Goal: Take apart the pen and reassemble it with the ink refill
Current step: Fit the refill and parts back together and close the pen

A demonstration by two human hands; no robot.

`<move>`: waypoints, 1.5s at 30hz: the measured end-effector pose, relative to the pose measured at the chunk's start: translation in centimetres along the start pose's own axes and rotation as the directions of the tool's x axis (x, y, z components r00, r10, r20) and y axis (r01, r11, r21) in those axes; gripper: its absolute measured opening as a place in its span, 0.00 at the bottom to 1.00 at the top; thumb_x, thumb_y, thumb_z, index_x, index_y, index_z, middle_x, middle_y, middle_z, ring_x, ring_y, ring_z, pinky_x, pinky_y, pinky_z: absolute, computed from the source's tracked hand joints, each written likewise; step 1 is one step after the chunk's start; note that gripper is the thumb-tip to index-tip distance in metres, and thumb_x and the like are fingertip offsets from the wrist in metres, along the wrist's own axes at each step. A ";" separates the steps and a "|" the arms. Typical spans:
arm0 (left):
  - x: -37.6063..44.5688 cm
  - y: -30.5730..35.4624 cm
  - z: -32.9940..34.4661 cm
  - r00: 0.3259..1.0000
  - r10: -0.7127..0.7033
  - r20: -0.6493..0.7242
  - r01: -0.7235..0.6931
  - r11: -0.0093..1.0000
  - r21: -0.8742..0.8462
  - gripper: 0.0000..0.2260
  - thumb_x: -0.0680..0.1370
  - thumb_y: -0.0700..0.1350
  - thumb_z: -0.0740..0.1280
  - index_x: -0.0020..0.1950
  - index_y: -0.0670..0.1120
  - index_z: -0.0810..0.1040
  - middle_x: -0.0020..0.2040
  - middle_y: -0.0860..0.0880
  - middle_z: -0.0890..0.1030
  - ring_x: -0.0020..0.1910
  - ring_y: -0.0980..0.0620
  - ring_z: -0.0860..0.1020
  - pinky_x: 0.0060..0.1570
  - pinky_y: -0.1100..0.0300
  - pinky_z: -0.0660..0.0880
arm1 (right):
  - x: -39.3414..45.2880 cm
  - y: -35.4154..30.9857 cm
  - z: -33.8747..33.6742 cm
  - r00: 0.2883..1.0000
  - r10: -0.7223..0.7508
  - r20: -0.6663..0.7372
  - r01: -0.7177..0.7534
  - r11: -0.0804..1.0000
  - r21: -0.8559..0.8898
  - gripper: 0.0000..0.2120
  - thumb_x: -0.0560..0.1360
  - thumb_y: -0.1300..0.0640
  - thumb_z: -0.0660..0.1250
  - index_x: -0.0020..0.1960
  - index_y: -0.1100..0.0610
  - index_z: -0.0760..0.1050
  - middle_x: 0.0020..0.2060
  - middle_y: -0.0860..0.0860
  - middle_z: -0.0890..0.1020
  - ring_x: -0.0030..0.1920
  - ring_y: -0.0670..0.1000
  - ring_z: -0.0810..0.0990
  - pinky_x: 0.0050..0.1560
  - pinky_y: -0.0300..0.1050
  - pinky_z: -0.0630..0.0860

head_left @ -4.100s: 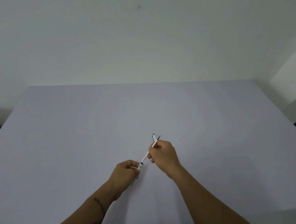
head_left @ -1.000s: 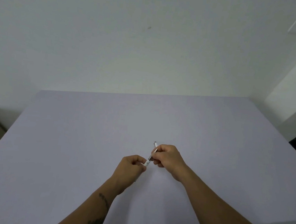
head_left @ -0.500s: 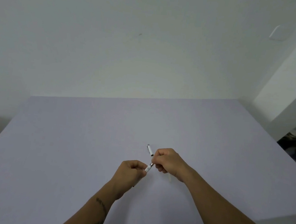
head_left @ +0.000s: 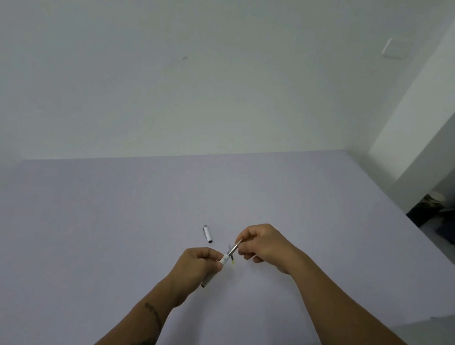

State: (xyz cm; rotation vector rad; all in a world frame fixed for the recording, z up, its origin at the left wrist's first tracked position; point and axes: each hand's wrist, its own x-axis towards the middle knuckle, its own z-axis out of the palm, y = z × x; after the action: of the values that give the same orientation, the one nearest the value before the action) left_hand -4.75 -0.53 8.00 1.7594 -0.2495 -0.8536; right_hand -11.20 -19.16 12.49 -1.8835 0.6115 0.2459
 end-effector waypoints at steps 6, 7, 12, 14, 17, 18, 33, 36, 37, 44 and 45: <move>-0.1 1.7 4.8 1.000 -0.008 0.024 0.008 1.000 -0.011 0.08 0.72 0.37 0.69 0.39 0.49 0.86 0.36 0.49 0.80 0.40 0.49 0.76 0.42 0.57 0.73 | -1.4 2.3 -3.9 0.993 -0.110 -0.038 0.106 0.991 -0.081 0.07 0.69 0.62 0.67 0.38 0.53 0.82 0.34 0.50 0.83 0.35 0.47 0.80 0.40 0.45 0.76; -0.3 1.9 5.7 1.000 -0.004 0.025 0.005 1.000 -0.013 0.08 0.72 0.37 0.70 0.39 0.48 0.86 0.37 0.49 0.80 0.40 0.49 0.76 0.42 0.57 0.73 | -1.5 2.7 -4.6 0.991 -0.125 -0.036 0.121 0.987 -0.110 0.07 0.69 0.61 0.67 0.37 0.52 0.81 0.33 0.50 0.82 0.35 0.48 0.79 0.39 0.46 0.75; -1.3 2.6 9.0 1.000 -0.010 -0.023 0.010 1.000 -0.022 0.07 0.72 0.37 0.69 0.41 0.47 0.85 0.38 0.49 0.81 0.41 0.49 0.76 0.44 0.56 0.72 | -1.8 4.0 -7.3 0.988 -0.153 0.026 0.155 0.966 -0.207 0.13 0.72 0.51 0.68 0.30 0.53 0.76 0.29 0.48 0.81 0.31 0.47 0.76 0.36 0.42 0.72; -1.7 2.8 9.8 0.998 -0.019 -0.053 0.016 0.999 -0.046 0.07 0.72 0.37 0.69 0.41 0.47 0.85 0.37 0.48 0.80 0.41 0.48 0.76 0.44 0.55 0.72 | -1.9 4.4 -7.8 0.986 -0.154 0.057 0.162 0.963 -0.215 0.16 0.74 0.47 0.67 0.31 0.54 0.76 0.29 0.47 0.81 0.30 0.45 0.77 0.37 0.41 0.73; -2.5 2.9 10.7 0.994 -0.036 -0.104 0.026 0.995 -0.095 0.07 0.73 0.36 0.68 0.43 0.45 0.85 0.38 0.47 0.79 0.41 0.47 0.75 0.43 0.55 0.72 | -2.0 4.4 -8.2 0.984 -0.151 0.090 0.163 0.976 -0.142 0.13 0.75 0.45 0.67 0.40 0.54 0.81 0.35 0.49 0.83 0.35 0.46 0.79 0.40 0.41 0.74; -2.7 2.9 11.0 0.992 -0.044 -0.118 0.032 0.994 -0.104 0.07 0.73 0.36 0.68 0.44 0.44 0.85 0.39 0.46 0.79 0.41 0.47 0.75 0.43 0.55 0.72 | -2.0 4.4 -8.4 0.983 -0.152 0.102 0.161 0.983 -0.085 0.11 0.75 0.47 0.68 0.44 0.54 0.82 0.37 0.50 0.84 0.36 0.47 0.80 0.40 0.42 0.75; -2.5 3.1 10.0 0.991 -0.091 -0.096 0.081 0.992 -0.102 0.06 0.73 0.37 0.68 0.44 0.45 0.85 0.40 0.45 0.79 0.41 0.47 0.74 0.41 0.57 0.72 | -0.6 4.8 -7.7 0.968 -0.188 0.164 0.179 0.982 0.064 0.02 0.73 0.62 0.72 0.43 0.58 0.84 0.34 0.52 0.85 0.33 0.46 0.80 0.36 0.40 0.76; -2.2 3.1 8.0 0.996 -0.077 -0.050 0.074 0.995 -0.064 0.06 0.73 0.36 0.68 0.41 0.46 0.83 0.39 0.46 0.78 0.41 0.48 0.74 0.39 0.58 0.71 | -0.2 3.8 -6.2 0.978 -0.161 0.132 0.161 0.987 0.004 0.05 0.73 0.57 0.72 0.41 0.58 0.83 0.32 0.50 0.84 0.32 0.46 0.80 0.35 0.39 0.76; -2.1 3.0 7.2 0.997 -0.074 -0.038 0.072 0.996 -0.061 0.06 0.73 0.36 0.68 0.41 0.46 0.83 0.39 0.46 0.78 0.40 0.48 0.74 0.39 0.58 0.71 | -0.1 3.4 -5.5 0.982 -0.151 0.113 0.156 0.987 -0.044 0.08 0.73 0.53 0.72 0.39 0.57 0.83 0.31 0.49 0.84 0.30 0.44 0.79 0.33 0.38 0.75; -1.2 2.0 1.4 0.990 -0.068 0.124 0.075 0.996 -0.057 0.06 0.73 0.37 0.68 0.44 0.47 0.83 0.41 0.47 0.80 0.40 0.50 0.77 0.44 0.58 0.76 | 0.9 0.3 -0.9 0.994 -0.070 0.080 0.069 0.997 0.023 0.10 0.75 0.51 0.70 0.43 0.58 0.82 0.34 0.50 0.83 0.31 0.46 0.77 0.32 0.39 0.72; -1.0 1.9 0.7 0.987 -0.068 0.148 0.077 0.995 -0.057 0.07 0.73 0.37 0.68 0.44 0.47 0.83 0.41 0.47 0.80 0.40 0.51 0.78 0.45 0.58 0.77 | 1.0 -0.1 -0.5 0.994 -0.047 0.096 0.038 0.994 0.104 0.09 0.75 0.54 0.70 0.46 0.60 0.83 0.36 0.51 0.84 0.32 0.47 0.77 0.32 0.40 0.72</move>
State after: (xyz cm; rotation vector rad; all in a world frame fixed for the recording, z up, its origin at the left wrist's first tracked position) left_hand -5.46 -1.17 10.00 1.6585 -0.2538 -1.0340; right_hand -10.42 -19.89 12.32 -1.7736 0.5076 0.2728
